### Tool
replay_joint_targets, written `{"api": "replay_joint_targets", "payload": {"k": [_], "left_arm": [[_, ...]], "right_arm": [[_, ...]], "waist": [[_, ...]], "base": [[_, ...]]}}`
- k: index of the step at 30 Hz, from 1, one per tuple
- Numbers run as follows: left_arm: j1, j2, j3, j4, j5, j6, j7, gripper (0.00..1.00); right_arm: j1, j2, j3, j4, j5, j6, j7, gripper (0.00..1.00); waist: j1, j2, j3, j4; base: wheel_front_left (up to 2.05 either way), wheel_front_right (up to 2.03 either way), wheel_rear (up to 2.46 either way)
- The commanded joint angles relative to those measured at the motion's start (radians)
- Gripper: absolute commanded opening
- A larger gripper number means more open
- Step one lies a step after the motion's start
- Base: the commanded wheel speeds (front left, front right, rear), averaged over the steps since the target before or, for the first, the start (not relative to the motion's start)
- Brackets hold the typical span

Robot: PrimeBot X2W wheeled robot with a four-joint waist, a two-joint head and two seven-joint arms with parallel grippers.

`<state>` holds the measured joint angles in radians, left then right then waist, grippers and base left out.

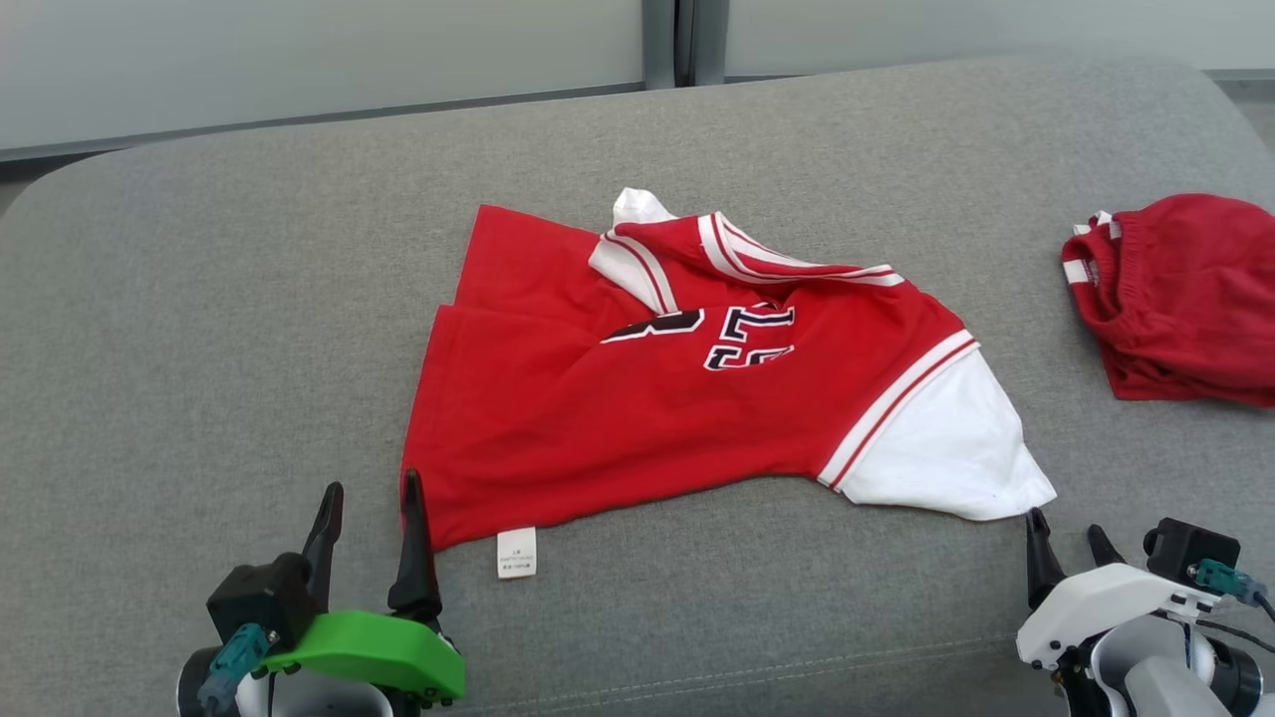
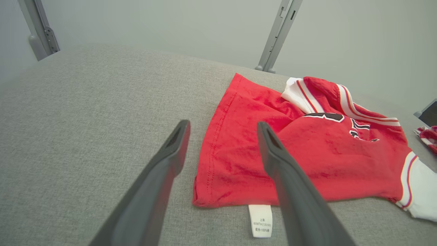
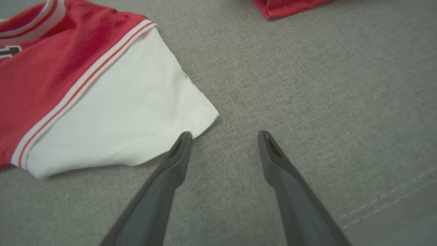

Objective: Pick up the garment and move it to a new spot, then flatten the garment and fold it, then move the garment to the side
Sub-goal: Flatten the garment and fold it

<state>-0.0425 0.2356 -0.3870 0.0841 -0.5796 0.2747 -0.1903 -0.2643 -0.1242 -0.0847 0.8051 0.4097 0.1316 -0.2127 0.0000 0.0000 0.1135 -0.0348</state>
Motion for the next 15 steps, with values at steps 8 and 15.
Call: {"api": "replay_joint_targets", "payload": {"k": [8, 15], "left_arm": [[0.021, 0.016, -0.006, -0.017, -0.007, -0.011, -0.008, 1.00], [0.028, 0.032, -0.008, -0.035, -0.011, -0.015, 0.008, 1.00]], "right_arm": [[0.052, -0.001, -0.011, -0.135, -0.051, -0.002, 0.023, 1.00], [0.067, -0.005, 0.015, -0.315, -0.103, -0.002, 0.093, 1.00]], "waist": [[0.0000, 0.0000, -0.050, -0.044], [0.0000, 0.0000, -0.111, -0.046]], "base": [[0.00, 0.00, 0.00], [0.00, 0.00, 0.00]]}}
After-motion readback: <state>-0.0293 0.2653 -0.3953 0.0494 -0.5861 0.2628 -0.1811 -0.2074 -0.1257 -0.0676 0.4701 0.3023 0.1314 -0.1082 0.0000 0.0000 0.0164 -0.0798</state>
